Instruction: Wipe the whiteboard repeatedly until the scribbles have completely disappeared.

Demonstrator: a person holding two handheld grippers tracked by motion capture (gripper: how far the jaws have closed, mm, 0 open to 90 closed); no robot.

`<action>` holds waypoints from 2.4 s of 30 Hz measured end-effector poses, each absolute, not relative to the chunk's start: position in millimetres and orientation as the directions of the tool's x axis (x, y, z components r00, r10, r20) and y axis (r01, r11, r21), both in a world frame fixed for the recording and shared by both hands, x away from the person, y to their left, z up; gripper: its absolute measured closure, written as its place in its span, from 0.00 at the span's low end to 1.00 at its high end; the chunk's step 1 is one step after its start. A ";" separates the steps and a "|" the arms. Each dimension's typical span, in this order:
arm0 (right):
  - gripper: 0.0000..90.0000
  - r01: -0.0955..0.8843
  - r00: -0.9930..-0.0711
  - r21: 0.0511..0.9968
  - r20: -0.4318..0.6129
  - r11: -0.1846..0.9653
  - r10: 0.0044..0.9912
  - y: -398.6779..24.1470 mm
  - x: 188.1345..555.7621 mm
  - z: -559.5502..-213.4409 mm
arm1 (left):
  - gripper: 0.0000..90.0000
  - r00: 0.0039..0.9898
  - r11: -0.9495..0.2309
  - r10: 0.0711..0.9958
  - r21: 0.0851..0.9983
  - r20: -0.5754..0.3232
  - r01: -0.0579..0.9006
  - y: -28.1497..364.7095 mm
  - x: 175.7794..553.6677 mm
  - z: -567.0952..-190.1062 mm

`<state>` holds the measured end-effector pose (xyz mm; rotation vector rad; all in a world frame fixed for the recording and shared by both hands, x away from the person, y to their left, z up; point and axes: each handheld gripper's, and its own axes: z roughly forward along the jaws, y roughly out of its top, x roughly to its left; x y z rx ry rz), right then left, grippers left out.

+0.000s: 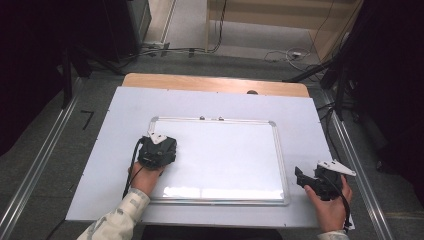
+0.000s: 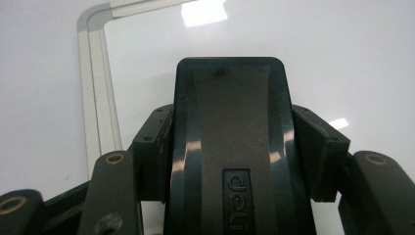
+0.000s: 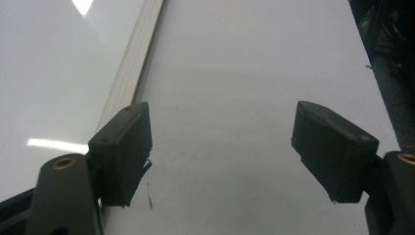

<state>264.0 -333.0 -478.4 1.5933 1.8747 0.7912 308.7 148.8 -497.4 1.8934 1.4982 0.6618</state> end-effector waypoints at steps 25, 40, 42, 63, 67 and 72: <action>0.24 0.660 -0.138 0.743 -0.029 0.113 0.990 -337.0 261.1 -476.5 | 0.45 0.187 -0.128 0.982 0.733 0.001 0.668 154.3 303.8 -497.3; 0.24 0.659 -0.144 0.743 -0.028 0.117 0.989 -335.7 261.8 -476.8 | 0.45 0.124 -0.086 0.992 0.736 0.003 0.672 161.9 340.6 -496.2; 0.24 0.661 -0.141 0.742 -0.028 0.115 0.990 -335.9 262.0 -477.2 | 0.45 0.117 -0.081 0.993 0.735 0.002 0.673 162.0 346.1 -495.9; 0.24 0.664 -0.144 0.738 -0.032 0.121 0.989 -334.7 262.8 -478.1 | 0.45 0.148 -0.105 0.989 0.734 0.006 0.671 143.4 342.2 -495.8; 0.24 0.666 -0.140 0.737 -0.030 0.116 0.990 -336.0 262.7 -478.2 | 0.45 0.179 -0.126 0.984 0.737 0.007 0.664 134.9 327.8 -496.6; 0.24 0.665 -0.144 0.737 -0.032 0.121 0.989 -334.7 262.6 -478.3 | 0.45 0.189 -0.128 0.982 0.738 0.001 0.662 135.7 328.2 -496.9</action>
